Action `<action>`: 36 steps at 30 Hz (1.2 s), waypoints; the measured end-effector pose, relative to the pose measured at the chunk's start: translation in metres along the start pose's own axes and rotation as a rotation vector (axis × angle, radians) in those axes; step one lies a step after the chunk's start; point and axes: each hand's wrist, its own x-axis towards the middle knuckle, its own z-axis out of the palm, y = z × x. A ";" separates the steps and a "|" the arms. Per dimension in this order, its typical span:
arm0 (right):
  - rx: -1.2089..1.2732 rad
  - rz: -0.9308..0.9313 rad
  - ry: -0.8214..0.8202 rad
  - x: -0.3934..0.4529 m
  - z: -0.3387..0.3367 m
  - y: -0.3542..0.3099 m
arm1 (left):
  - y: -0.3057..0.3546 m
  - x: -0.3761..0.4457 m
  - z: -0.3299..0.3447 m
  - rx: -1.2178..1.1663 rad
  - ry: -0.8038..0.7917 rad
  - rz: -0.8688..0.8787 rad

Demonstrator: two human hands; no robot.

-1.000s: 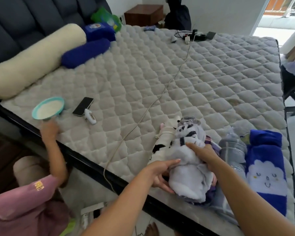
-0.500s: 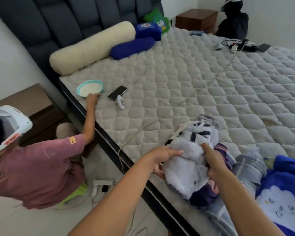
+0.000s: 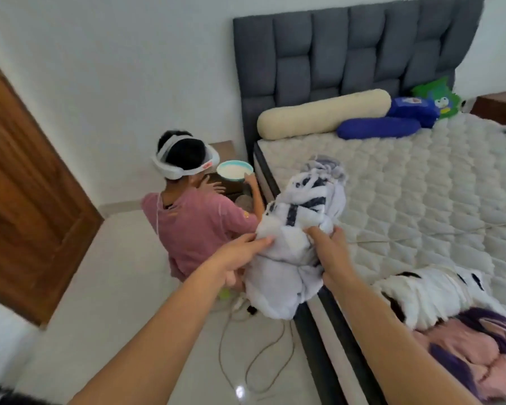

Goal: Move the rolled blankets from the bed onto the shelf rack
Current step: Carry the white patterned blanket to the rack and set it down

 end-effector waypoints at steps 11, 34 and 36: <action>-0.287 -0.214 -0.765 -0.197 0.257 0.029 | -0.160 -0.220 -0.209 -0.562 0.553 -0.001; -0.499 -0.609 -1.876 -0.540 0.645 0.116 | -0.342 -0.449 -0.460 -1.398 1.481 0.278; -0.505 -0.630 -1.887 -0.553 0.672 0.116 | -0.340 -0.456 -0.481 -1.410 1.508 0.298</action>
